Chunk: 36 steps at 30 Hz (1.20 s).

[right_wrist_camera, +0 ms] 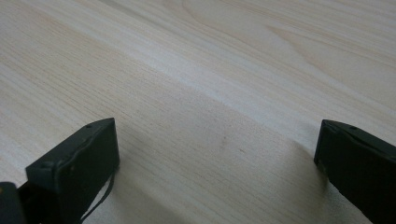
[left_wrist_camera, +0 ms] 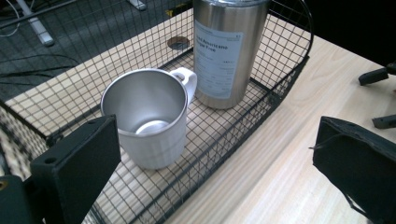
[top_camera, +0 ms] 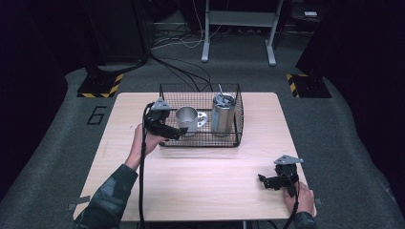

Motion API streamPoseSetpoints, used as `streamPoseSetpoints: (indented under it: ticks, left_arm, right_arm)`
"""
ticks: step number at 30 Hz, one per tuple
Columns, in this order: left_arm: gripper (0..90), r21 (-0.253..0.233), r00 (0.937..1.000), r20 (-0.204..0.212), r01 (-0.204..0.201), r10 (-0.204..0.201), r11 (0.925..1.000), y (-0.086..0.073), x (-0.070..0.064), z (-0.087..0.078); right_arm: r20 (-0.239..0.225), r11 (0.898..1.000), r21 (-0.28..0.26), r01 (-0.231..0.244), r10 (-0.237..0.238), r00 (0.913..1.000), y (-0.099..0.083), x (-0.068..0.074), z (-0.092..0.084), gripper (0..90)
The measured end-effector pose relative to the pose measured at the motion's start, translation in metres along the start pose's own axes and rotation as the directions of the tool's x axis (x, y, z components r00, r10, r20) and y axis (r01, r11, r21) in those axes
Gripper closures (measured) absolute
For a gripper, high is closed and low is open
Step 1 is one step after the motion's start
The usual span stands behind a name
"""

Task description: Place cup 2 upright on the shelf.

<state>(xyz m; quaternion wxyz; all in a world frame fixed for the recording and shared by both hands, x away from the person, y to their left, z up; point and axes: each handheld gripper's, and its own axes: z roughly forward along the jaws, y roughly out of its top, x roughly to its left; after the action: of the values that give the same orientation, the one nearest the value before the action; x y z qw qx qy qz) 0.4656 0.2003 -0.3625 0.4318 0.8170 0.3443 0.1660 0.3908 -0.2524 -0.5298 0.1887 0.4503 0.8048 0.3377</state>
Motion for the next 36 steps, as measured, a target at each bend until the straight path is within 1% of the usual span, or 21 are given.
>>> streamPoseSetpoints:
  ticks: [1,5,8,10,12,13,15,17,19,20,21,22,25,27,28,29,31,32,33,34,36]
  left_arm:
    - [1.0,0.0,1.0,-0.007,-0.003,0.003,1.0,-0.003,0.0,-0.003]
    - [0.9,-0.006,0.9998,-0.018,0.011,-0.011,0.9999,-0.023,-0.001,-0.013]
    - [0.9,-0.001,0.9994,-0.027,0.022,-0.022,0.9998,-0.042,-0.001,-0.017]
    - [0.9,0.014,0.9986,-0.046,0.026,-0.025,0.9996,-0.055,-0.001,-0.019]
    - [0.9,0.023,0.9978,-0.046,0.049,-0.048,0.9985,-0.069,0.001,-0.022]
    - [0.9,0.026,0.9974,-0.053,0.05,-0.048,0.9984,-0.074,0.003,-0.023]
    - [0.9,0.031,0.9955,-0.062,0.074,-0.072,0.9968,-0.086,0.004,-0.024]
    - [0.9,0.043,0.9914,-0.09,0.1,-0.096,0.9941,-0.098,0.006,-0.025]
    - [0.8,0.05,0.9874,-0.106,0.123,-0.118,0.9911,-0.112,0.009,-0.026]
    - [0.7,0.046,0.9829,-0.125,0.142,-0.135,0.9888,-0.119,0.01,-0.026]
    - [0.3,0.053,0.9799,-0.14,0.151,-0.142,0.9871,-0.126,0.012,-0.026]
    - [0.3,0.054,0.9759,-0.15,0.168,-0.159,0.9842,-0.134,0.013,-0.025]
    - [0.3,0.064,0.9628,-0.193,0.204,-0.188,0.9769,-0.156,0.016,-0.024]
    - [0.3,0.071,0.9468,-0.243,0.234,-0.211,0.9695,-0.174,0.016,-0.022]
    - [0.3,0.071,0.941,-0.254,0.249,-0.224,0.9658,-0.183,0.015,-0.022]
    - [0.3,0.072,0.936,-0.266,0.257,-0.23,0.9637,-0.189,0.014,-0.023]
    - [0.2,0.065,0.9292,-0.294,0.253,-0.224,0.9653,-0.199,0.011,-0.023]
    - [0.2,0.054,0.9217,-0.32,0.248,-0.219,0.9671,-0.204,0.01,-0.023]
    - [0.2,0.038,0.9135,-0.339,0.253,-0.225,0.9669,-0.207,0.01,-0.023]
    - [0.2,0.026,0.9069,-0.342,0.271,-0.246,0.9623,-0.211,0.011,-0.024]
    - [0.2,0.025,0.8987,-0.358,0.28,-0.253,0.9597,-0.216,0.012,-0.024]
  right_arm:
    - [0.0,1.0,0.0,0.0,0.0,1.0,0.0,0.0,0.0,0.0]
    - [0.0,1.0,0.0,-0.001,0.001,1.0,0.0,0.0,0.0,0.0]
    - [0.0,1.0,0.0,0.0,0.0,1.0,0.0,0.0,0.0,0.0]
    - [0.0,1.0,0.0,-0.001,0.001,1.0,0.0,0.0,0.0,0.0]
    - [0.0,1.0,0.0,0.0,0.0,1.0,0.0,0.0,0.0,0.0]
    - [0.0,1.0,0.0,0.0,0.0,1.0,0.0,0.0,0.0,0.0]
    - [0.0,1.0,0.0,-0.001,0.001,1.0,0.0,0.0,0.0,0.0]
    - [0.0,1.0,0.0,0.0,0.0,1.0,0.0,0.0,0.0,0.0]
    - [0.0,1.0,0.0,-0.001,0.001,1.0,0.0,0.0,0.0,0.0]
    - [0.0,1.0,0.0,0.0,0.0,1.0,0.0,0.0,0.0,0.0]
    - [0.0,1.0,0.0,0.0,0.0,1.0,0.0,0.0,0.0,0.0]
    - [0.0,1.0,0.0,0.0,0.0,1.0,0.0,0.0,0.0,0.0]
    - [0.0,1.0,0.0,0.0,0.0,1.0,0.0,0.0,0.0,0.0]
    - [0.0,1.0,0.0,0.0,0.0,1.0,0.0,0.0,0.0,0.0]
    - [0.0,1.0,0.0,0.0,0.0,1.0,0.0,0.0,0.0,0.0]
    - [0.0,1.0,0.0,0.0,0.0,1.0,0.0,0.0,0.0,0.0]
    - [0.0,1.0,0.0,0.0,0.0,1.0,0.0,0.0,0.0,0.0]
    - [0.0,1.0,0.0,0.0,0.0,1.0,0.0,0.0,0.0,0.0]
    - [0.0,1.0,0.0,0.0,0.0,1.0,0.0,0.0,0.0,0.0]
    - [0.0,1.0,0.0,0.0,0.0,1.0,0.0,0.0,0.0,0.0]
    - [0.0,1.0,0.0,0.0,0.0,1.0,0.0,0.0,0.0,0.0]
